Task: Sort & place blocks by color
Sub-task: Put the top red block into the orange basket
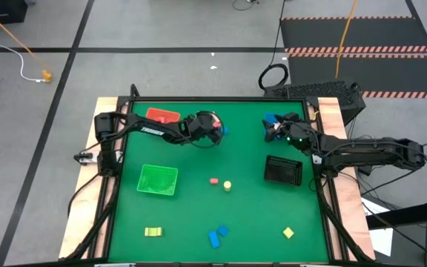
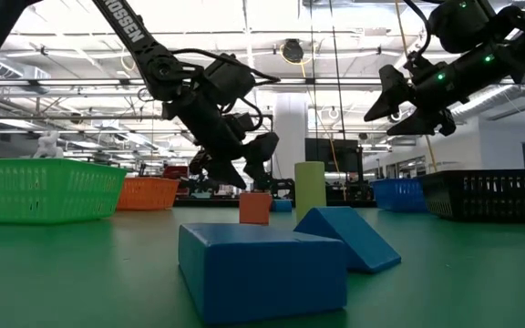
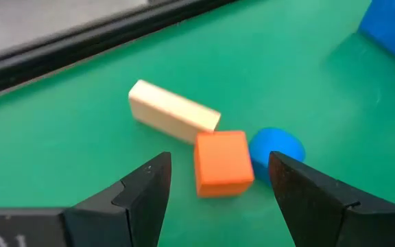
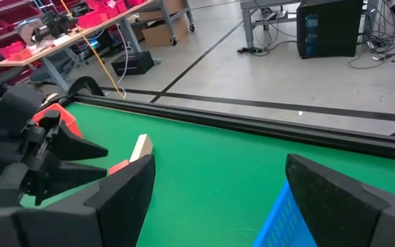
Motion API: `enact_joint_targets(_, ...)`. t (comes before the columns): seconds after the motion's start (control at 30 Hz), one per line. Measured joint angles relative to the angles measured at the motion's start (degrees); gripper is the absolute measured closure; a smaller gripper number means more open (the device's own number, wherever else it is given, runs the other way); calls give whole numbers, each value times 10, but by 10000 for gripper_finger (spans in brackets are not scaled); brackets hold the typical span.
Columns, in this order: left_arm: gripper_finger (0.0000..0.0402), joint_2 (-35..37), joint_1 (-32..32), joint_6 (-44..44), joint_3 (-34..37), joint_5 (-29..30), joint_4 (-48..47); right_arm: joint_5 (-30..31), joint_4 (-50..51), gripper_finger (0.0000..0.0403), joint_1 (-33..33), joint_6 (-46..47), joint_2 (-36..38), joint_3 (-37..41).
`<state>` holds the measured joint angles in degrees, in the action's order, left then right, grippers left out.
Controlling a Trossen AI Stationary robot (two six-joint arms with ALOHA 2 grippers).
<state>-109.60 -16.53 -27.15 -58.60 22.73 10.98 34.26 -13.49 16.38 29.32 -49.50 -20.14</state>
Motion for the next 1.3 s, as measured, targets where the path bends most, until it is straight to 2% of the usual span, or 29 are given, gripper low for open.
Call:
enact_joint_targets(0.27, 158, 0, -2, -4, 0, 10, 11, 0, 0, 83, 0, 0, 0, 0)
enact_joint_targets(0.53, 157, -47, -3, -21, -11, 10, 24, 0, 0, 83, 0, 0, 0, 0)
enact_joint_targets(0.8, 112, -80, -15, -11, -56, 13, -8, 0, 0, 83, 0, 0, 0, 0)
enact_joint_targets(0.93, 108, -88, -15, -1, -71, 29, -36, 0, -2, 83, 0, 0, 0, 0)
enact_joint_targets(1.07, 155, -90, -16, -11, -72, 26, -63, 0, -4, 83, 0, 0, 1, 0)
enact_joint_targets(1.23, 267, -86, -20, -35, -74, 7, -94, 0, -9, 83, 0, 0, 1, 0)
enact_joint_targets(1.3, 269, -84, -18, -36, -74, 0, -96, 0, -9, 83, 0, 0, 1, 0)
